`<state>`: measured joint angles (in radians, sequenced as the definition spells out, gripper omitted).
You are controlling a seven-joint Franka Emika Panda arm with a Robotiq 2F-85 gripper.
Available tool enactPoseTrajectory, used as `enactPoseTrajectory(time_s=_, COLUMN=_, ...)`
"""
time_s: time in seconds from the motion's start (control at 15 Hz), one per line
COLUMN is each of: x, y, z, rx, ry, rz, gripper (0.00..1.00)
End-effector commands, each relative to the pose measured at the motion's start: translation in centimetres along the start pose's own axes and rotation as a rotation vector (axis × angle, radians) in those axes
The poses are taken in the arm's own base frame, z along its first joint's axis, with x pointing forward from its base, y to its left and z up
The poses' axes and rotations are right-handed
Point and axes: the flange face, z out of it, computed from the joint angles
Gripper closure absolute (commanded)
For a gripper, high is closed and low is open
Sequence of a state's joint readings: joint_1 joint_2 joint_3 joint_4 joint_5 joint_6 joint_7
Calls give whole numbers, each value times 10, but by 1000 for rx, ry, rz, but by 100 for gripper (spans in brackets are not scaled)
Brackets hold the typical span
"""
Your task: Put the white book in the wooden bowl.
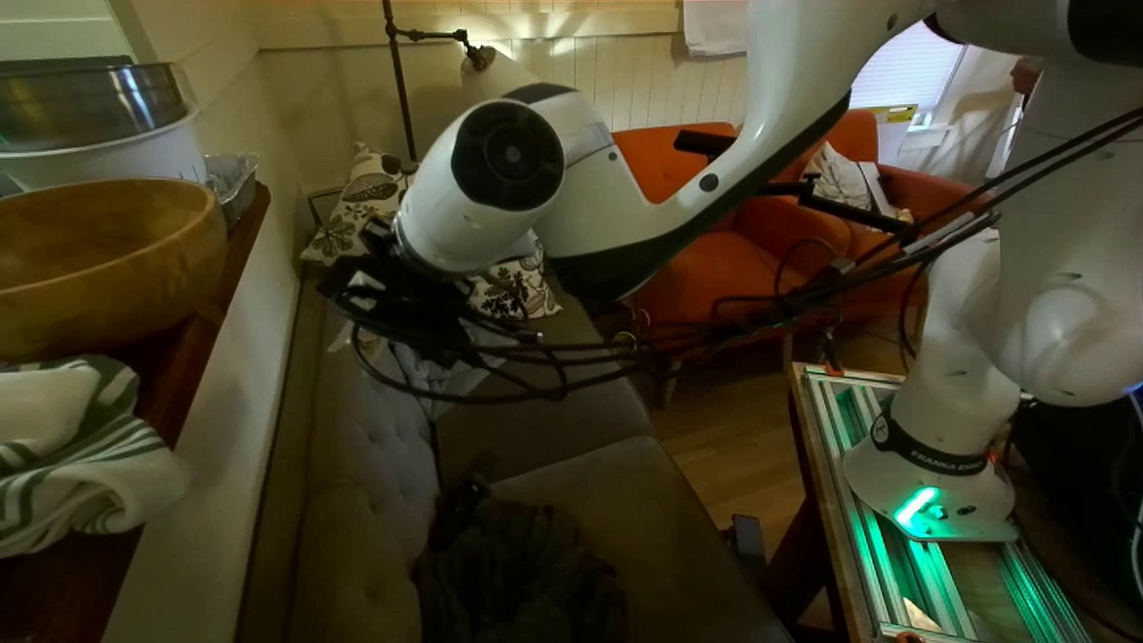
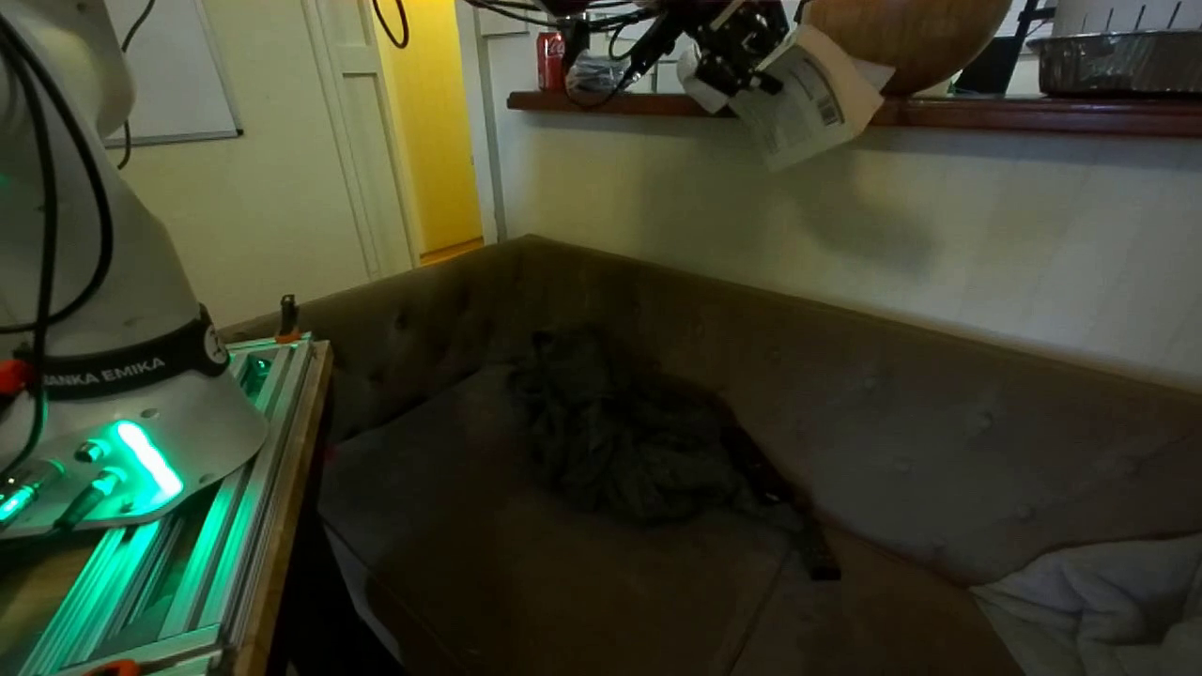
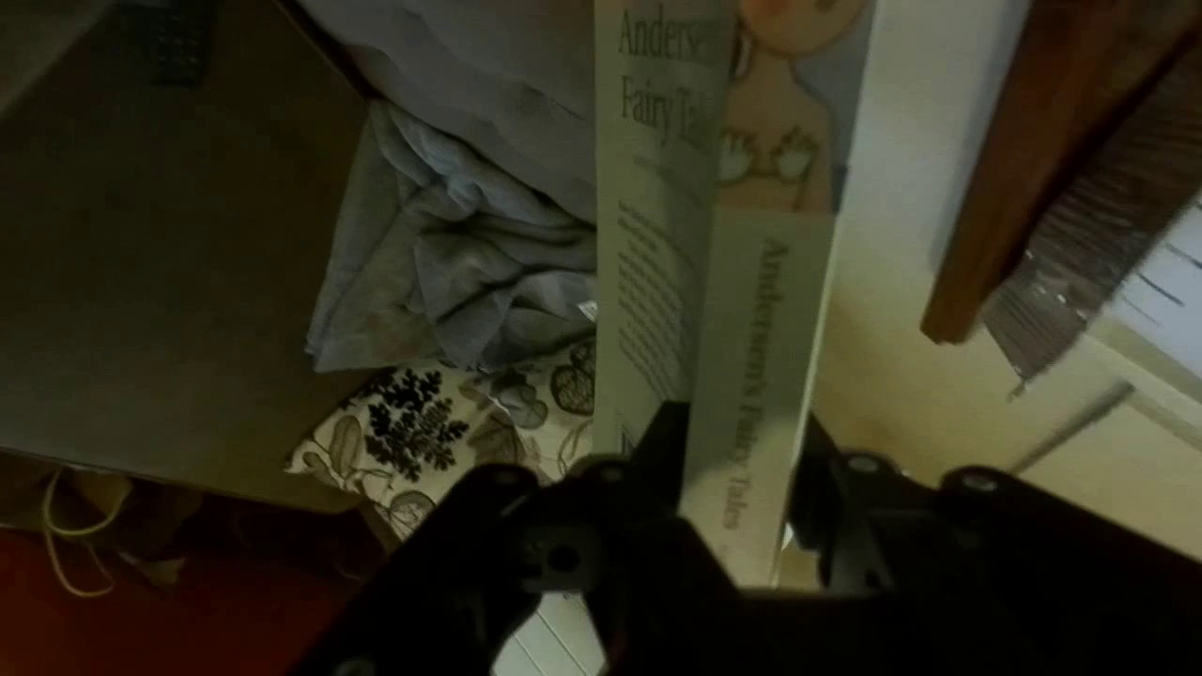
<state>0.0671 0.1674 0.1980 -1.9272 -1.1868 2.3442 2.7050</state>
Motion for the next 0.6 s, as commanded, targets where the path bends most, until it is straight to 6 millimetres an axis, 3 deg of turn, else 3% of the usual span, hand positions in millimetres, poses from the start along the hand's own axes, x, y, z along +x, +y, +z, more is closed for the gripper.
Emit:
enactPoseTrajectory(time_s=0.0, x=45, y=-36, z=-42, rx=119, ry=122, rz=34, gripper=93)
enactPoseTrajectory(time_s=0.27, x=81, y=-68, z=-84, rx=266, ry=216, rz=67, gripper=93)
enactPoseTrajectory(time_s=0.53, x=121, y=-130, z=-119, rx=404, ry=196, rz=140, gripper=93)
